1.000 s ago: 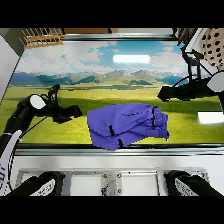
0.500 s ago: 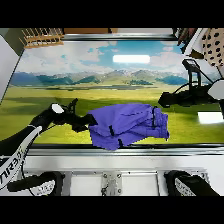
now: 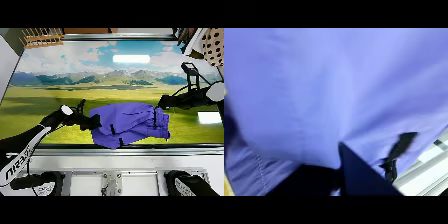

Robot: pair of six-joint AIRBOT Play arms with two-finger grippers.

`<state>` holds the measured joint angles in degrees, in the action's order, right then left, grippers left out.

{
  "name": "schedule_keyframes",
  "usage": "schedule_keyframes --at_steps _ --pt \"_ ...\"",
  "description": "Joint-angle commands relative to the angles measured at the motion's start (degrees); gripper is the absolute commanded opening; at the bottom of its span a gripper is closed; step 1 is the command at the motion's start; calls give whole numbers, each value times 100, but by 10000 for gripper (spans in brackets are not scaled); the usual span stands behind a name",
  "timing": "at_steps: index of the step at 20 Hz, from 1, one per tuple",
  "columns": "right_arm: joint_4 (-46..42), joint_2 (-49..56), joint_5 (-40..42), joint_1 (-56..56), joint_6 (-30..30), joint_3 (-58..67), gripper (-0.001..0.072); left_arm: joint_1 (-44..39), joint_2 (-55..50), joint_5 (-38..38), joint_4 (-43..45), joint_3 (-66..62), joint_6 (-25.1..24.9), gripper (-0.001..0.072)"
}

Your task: Fold the clothes and pants, and hang the long-sleeved shirts on hangers.

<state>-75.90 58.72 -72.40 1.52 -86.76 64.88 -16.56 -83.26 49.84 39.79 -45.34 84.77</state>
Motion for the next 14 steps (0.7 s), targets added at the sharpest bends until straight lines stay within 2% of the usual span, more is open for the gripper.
schedule_keyframes --at_steps 1,7,14 --pt "-2 0 2 -232 109 -466 710 -24 -7 -94 -22 -289 -9 6" --pt "0 201 1235 -940 120 -1969 710 35 -7 197 -31 -778 -229 6" --pt "728 1182 1853 -767 153 -2094 709 35 -9 212 -22 -774 -256 6"
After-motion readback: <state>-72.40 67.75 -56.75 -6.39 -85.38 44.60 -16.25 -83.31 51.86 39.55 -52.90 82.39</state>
